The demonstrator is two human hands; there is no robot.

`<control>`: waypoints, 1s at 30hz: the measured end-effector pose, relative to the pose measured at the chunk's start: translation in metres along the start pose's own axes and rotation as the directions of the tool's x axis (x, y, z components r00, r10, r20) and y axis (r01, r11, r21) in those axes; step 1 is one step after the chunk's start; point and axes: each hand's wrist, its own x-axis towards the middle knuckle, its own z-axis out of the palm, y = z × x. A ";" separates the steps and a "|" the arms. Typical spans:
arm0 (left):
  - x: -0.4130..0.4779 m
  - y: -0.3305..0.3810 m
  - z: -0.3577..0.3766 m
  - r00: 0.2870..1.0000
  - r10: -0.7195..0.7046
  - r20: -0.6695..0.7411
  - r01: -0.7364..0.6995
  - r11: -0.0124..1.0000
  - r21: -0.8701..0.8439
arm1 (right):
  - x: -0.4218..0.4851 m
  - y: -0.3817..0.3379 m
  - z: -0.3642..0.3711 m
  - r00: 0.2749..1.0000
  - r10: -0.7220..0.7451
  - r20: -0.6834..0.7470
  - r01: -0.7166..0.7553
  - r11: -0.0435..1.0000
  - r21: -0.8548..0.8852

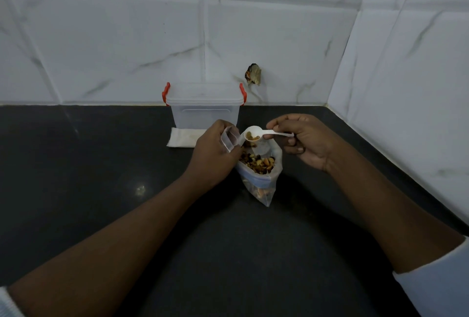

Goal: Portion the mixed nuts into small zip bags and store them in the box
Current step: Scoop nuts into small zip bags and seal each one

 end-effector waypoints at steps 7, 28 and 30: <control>-0.001 0.002 -0.001 1.000 0.001 0.006 -0.001 1.000 -0.011 | -0.010 -0.007 0.019 0.989 -0.115 0.091 0.108 0.991 0.080; -0.001 -0.001 -0.001 1.000 0.016 -0.022 -0.016 0.999 -0.028 | -0.012 -0.008 0.013 0.909 -0.399 0.120 0.400 0.753 -0.522; -0.001 0.000 -0.001 1.000 0.013 -0.024 -0.014 1.000 -0.024 | -0.010 -0.007 0.007 0.898 -0.414 0.147 0.391 0.601 -0.697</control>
